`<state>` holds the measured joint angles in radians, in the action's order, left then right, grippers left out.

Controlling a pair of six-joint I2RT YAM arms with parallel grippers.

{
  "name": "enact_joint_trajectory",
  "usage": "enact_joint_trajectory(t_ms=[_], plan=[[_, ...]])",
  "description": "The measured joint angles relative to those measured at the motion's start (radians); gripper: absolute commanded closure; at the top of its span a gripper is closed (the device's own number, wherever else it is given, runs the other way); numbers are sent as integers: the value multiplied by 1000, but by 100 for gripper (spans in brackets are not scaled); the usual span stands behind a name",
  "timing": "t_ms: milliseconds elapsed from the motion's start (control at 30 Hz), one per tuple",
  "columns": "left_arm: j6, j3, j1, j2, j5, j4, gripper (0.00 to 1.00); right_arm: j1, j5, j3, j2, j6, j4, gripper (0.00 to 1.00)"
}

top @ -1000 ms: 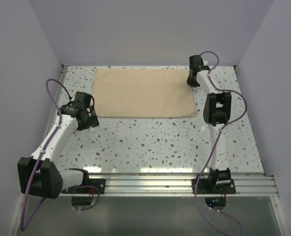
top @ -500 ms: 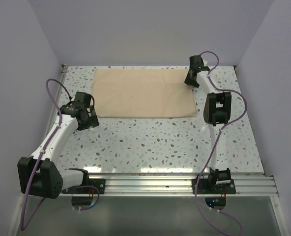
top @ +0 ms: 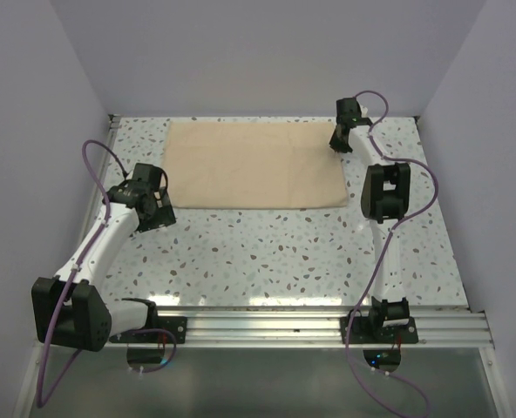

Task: Open and lay out the surgical kit
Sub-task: Open the surgical kit at the center of the board.

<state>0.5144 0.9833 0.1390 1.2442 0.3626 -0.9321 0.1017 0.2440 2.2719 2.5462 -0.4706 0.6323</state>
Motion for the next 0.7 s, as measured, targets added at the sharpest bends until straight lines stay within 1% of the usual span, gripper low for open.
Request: enact_joint_trajectory(t_ms=[167, 200, 700], plan=[[0, 0, 0, 0, 0, 2, 1, 0, 0, 0, 0, 3, 0, 95], [0, 0, 0, 0, 0, 2, 1, 0, 0, 0, 0, 4, 0, 100], [0, 0, 0, 0, 0, 2, 0, 7, 7, 0, -6, 7, 8, 100]])
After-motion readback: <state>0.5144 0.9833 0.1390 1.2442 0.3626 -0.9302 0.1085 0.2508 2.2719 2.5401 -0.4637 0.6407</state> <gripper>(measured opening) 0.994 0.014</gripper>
